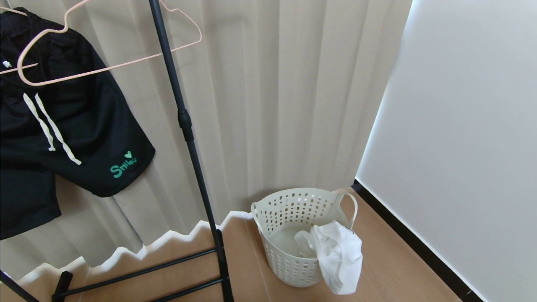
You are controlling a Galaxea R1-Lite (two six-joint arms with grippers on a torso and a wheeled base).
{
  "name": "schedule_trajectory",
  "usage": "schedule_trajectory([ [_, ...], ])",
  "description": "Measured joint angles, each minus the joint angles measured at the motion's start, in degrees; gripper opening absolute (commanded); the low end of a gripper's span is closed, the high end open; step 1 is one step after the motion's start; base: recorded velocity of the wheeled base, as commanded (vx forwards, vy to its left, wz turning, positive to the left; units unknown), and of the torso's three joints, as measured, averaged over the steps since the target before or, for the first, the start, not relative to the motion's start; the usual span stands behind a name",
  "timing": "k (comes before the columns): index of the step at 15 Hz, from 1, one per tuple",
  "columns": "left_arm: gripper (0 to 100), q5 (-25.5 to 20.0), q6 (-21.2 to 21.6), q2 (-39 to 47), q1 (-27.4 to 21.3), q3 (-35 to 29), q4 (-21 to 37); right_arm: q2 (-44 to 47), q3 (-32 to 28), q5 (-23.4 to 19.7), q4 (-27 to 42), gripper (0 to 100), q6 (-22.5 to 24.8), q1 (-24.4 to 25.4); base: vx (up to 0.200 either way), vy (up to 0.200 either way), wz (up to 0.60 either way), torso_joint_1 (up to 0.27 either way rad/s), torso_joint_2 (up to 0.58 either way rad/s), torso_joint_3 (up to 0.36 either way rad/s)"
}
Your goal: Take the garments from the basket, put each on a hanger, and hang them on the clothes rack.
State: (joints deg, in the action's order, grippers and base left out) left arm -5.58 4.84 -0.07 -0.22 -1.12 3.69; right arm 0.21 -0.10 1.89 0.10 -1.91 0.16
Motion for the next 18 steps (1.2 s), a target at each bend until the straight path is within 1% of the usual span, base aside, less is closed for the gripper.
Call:
schedule_trajectory([
  [10,100,-0.05,-0.28,0.00,0.04,-0.02,0.02,0.00,0.00,0.11,0.00,100,-0.20,0.05,0.000,0.000,0.00,0.000,0.00,-0.008],
  [18,100,0.01,-0.38,0.00,0.04,-0.02,0.07,0.00,0.00,0.11,0.00,100,-0.20,0.02,0.000,0.000,0.00,0.002,0.00,-0.177],
])
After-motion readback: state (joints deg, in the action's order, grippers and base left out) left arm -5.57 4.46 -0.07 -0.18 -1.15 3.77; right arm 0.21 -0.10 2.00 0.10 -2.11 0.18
